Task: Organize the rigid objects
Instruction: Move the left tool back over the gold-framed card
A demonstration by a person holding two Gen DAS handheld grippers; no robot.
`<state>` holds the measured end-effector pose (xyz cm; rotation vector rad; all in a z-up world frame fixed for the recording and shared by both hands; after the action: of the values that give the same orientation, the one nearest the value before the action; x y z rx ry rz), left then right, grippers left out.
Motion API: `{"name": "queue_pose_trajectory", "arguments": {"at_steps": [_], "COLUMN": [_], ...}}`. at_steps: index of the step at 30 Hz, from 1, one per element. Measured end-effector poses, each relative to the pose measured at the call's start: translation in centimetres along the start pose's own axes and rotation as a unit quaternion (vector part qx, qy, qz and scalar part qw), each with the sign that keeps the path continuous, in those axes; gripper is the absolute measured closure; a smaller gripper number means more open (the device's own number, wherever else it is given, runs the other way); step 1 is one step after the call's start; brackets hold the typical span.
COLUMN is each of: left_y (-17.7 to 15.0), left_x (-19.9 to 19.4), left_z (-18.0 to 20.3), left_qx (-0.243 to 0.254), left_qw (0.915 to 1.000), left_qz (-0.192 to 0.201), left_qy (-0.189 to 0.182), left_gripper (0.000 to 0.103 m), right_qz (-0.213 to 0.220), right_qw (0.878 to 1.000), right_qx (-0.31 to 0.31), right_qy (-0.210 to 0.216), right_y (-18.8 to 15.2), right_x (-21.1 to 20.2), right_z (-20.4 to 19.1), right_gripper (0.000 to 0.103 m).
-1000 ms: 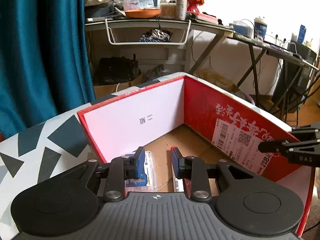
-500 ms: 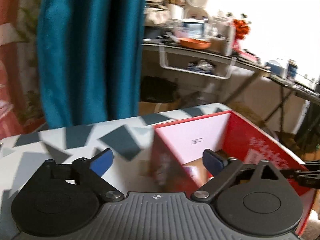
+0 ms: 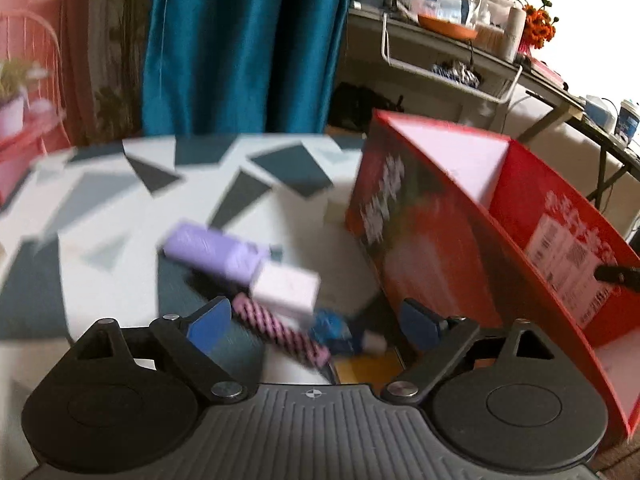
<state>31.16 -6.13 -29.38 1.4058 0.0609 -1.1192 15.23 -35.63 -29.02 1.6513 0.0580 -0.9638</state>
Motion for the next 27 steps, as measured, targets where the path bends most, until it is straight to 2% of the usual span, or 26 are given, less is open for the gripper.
{"name": "queue_pose_trajectory", "arguments": {"at_steps": [2,4,14,27], "left_y": [-1.3,-2.3,-4.4,-4.9], "left_x": [0.5,0.8,2.8,3.7], "left_z": [0.5,1.1,2.4,2.9], "left_qx": [-0.002,-0.003,0.001,0.041], "left_qw": [0.9998,0.9993,0.9979,0.9964], "left_qz": [-0.014,-0.024,-0.045,-0.065], "left_qy": [-0.016,-0.030,-0.047,-0.035], "left_gripper": [0.026,0.032,0.032,0.034], "right_qz": [0.000,0.000,0.000,0.000], "right_qw": [1.000,1.000,1.000,1.000], "right_qx": [0.000,0.000,0.000,0.000], "right_qy": [0.000,0.000,0.000,0.000], "right_y": [0.0,0.0,0.0,0.0], "right_x": [0.0,0.0,0.0,0.0], "right_z": [0.0,0.0,0.0,0.0], "right_gripper": [0.091,0.091,0.091,0.091]}}
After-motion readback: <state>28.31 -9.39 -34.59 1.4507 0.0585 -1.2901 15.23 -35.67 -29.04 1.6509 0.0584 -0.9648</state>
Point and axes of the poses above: each gripper's, at about its wrist camera, not at the fingertips, and x roughly the way its jaws point, z to its right, y to its top, the point moved 9 cm from there along x, roughly the way its jaws point, and after that the axes turned 10 degrees about -y, right-handed, at the moved point
